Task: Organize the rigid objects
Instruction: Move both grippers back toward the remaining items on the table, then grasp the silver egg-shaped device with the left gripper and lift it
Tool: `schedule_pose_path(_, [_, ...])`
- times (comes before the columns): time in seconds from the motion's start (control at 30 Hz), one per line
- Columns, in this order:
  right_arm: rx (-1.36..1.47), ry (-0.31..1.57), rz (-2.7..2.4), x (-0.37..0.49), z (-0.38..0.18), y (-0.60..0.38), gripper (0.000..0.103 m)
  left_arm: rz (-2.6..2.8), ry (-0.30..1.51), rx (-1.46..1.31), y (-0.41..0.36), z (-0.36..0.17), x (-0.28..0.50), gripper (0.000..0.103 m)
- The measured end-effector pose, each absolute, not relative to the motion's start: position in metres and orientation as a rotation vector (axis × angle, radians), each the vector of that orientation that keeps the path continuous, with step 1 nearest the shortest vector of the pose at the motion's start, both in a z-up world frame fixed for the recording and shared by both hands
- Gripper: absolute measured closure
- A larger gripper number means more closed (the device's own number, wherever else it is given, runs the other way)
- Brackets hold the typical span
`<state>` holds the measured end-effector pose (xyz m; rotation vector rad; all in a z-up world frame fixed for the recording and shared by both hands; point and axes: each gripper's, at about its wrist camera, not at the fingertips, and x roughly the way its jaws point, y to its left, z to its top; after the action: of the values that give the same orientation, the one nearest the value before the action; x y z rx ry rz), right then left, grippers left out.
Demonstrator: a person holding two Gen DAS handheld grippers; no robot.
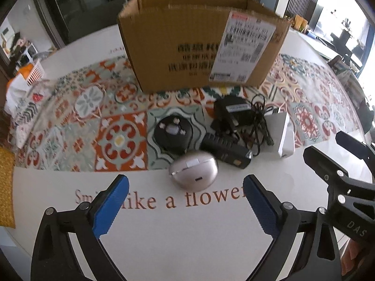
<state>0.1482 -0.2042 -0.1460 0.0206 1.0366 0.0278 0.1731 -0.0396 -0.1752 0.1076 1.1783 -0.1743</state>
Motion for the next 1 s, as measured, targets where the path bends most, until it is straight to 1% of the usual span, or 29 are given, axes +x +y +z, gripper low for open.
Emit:
schedule_pose_path(0.3, [0.021, 1.109, 0.009, 0.157, -0.175, -0.206, 0.022, -0.17, 1.253, 0.075, -0.044, -0.214, 0.186, 0.009])
schedule_pose_path(0.43, [0.019, 1.126, 0.009, 0.162, -0.183, -0.205, 0.022, -0.164, 1.282, 0.061, -0.045, -0.227, 0.192, 0.016])
schedule_pose_path(0.7, [0.028, 1.16, 0.005, 0.168, -0.195, -0.205, 0.022, -0.157, 1.29, 0.067, -0.047, -0.242, 0.203, 0.019])
schedule_pose_path(0.8, [0.022, 1.165, 0.003, 0.169, -0.197, -0.204, 0.022, -0.156, 1.296, 0.068, -0.047, -0.246, 0.205, 0.025])
schedule_pose_path(0.93, [0.024, 1.166, 0.012, 0.169, -0.197, -0.203, 0.022, -0.157, 1.281, 0.079, -0.049, -0.247, 0.206, 0.029])
schedule_pose_path(0.97, [0.025, 1.165, 0.014, 0.169, -0.197, -0.203, 0.022, -0.16, 1.275, 0.085, -0.049, -0.246, 0.205, 0.032])
schedule_pose_path(1.0, [0.028, 1.164, 0.018, 0.168, -0.197, -0.203, 0.022, -0.165, 1.266, 0.09, -0.05, -0.246, 0.204, 0.039])
